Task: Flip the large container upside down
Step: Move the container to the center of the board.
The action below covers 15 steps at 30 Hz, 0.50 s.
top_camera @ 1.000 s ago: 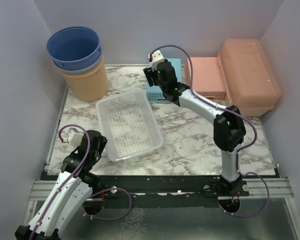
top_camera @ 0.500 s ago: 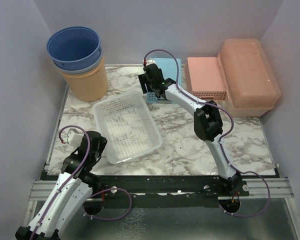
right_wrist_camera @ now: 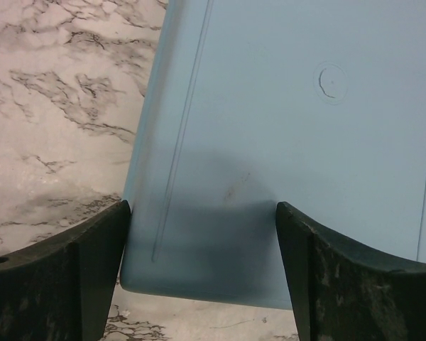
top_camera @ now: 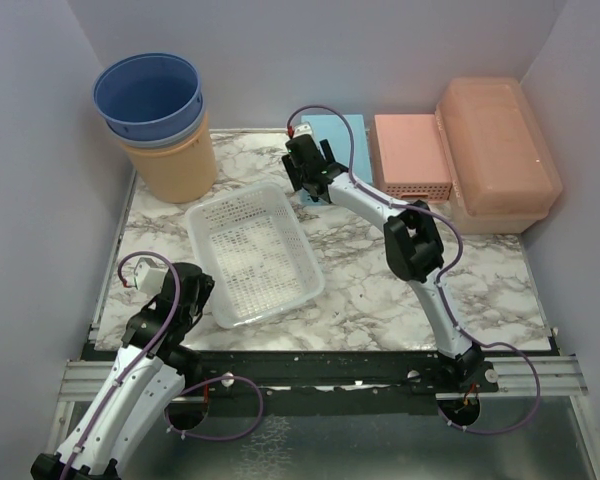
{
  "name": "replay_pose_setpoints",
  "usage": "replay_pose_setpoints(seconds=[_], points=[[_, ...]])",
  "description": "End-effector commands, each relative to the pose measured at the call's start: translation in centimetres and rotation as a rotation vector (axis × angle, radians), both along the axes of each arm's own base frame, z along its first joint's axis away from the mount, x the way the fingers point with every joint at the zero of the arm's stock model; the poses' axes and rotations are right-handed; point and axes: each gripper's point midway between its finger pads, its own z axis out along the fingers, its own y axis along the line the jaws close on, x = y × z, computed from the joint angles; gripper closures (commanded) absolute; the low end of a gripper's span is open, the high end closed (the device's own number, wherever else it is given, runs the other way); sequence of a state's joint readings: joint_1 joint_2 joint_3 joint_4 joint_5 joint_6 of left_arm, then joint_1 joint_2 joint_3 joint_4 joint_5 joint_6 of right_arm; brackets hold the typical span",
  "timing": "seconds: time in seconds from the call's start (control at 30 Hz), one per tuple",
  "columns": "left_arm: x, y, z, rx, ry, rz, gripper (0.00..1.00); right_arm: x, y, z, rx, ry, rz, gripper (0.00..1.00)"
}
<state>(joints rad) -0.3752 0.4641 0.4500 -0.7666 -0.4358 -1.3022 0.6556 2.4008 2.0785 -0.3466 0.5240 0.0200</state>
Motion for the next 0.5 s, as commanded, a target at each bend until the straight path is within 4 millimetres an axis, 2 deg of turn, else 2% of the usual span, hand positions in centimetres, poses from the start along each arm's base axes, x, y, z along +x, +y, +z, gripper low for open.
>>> replay_pose_setpoints(seconds=[0.0,0.27,0.37,0.47], points=[[-0.2,0.4,-0.1,0.006,-0.003,0.017,0.52,0.0,-1.2,-1.0,-0.021,0.026,-0.004,0.17],[-0.2,0.4,-0.2,0.007,-0.004,0.015,0.52,0.7,-2.9,-1.7,0.016,0.072,-0.056,0.17],[-0.2,0.3,-0.4,0.006,0.002,0.013,0.52,0.4,-2.7,-1.4,0.040,0.077,-0.031,0.17],[-0.1,0.2,-0.6,0.006,0.007,0.009,0.52,-0.1,-1.6,-0.3,0.097,0.080,0.025,0.17]])
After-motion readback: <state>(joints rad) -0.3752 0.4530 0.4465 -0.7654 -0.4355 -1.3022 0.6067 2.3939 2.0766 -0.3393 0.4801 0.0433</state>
